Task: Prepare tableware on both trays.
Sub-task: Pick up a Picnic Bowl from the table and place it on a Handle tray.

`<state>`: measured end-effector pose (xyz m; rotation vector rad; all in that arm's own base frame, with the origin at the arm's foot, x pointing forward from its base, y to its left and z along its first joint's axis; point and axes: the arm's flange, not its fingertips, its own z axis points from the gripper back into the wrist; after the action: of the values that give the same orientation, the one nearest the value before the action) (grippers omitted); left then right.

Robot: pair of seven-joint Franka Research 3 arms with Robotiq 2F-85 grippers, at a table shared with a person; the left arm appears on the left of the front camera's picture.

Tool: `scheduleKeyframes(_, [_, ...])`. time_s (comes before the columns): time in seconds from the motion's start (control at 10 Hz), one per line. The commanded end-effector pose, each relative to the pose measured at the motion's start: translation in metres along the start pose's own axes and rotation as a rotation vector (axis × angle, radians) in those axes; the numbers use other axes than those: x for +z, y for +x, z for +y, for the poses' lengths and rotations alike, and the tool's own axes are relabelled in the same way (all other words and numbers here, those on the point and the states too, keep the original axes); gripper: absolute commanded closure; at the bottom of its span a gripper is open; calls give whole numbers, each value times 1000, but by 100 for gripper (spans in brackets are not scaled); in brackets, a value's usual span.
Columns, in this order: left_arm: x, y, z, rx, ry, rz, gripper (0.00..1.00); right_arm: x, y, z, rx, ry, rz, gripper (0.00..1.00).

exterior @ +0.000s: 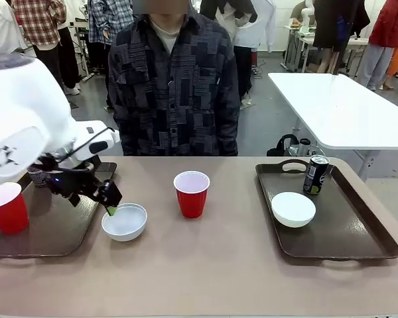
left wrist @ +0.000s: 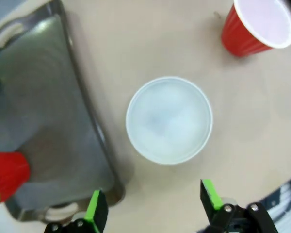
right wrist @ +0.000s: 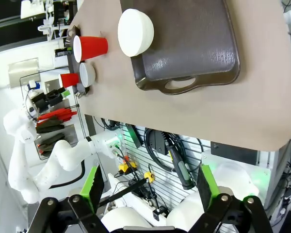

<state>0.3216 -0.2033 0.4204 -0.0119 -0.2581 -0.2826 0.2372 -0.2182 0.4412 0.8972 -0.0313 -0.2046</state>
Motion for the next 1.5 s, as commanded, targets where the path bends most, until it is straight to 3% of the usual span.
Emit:
scheduleKeyframes(0.0, [-6, 10, 2, 29, -44, -51, 0, -1, -2, 0, 9, 10, -3, 0])
scheduleKeyframes(0.1, [0, 0, 0, 0, 0, 0, 0, -1, -2, 0, 9, 10, -3, 0])
scheduleKeyframes(0.5, [-5, 4, 1, 3, -8, -5, 0, -1, -2, 0, 9, 10, -3, 0])
scheduleKeyframes(0.7, [-26, 30, -3, 92, -76, 150, 0, -1, -2, 0, 9, 10, -3, 0])
scheduleKeyframes(0.9, [-47, 52, -5, 161, -101, 216, 0, -1, -2, 0, 9, 10, -3, 0])
scheduleKeyframes(1.2, [-72, 62, -9, 181, -107, 206, 0, -1, -2, 0, 9, 10, -3, 0])
scheduleKeyframes(1.4, [-85, 63, -9, 220, -42, 161, 0, -1, -2, 0, 9, 10, -3, 0])
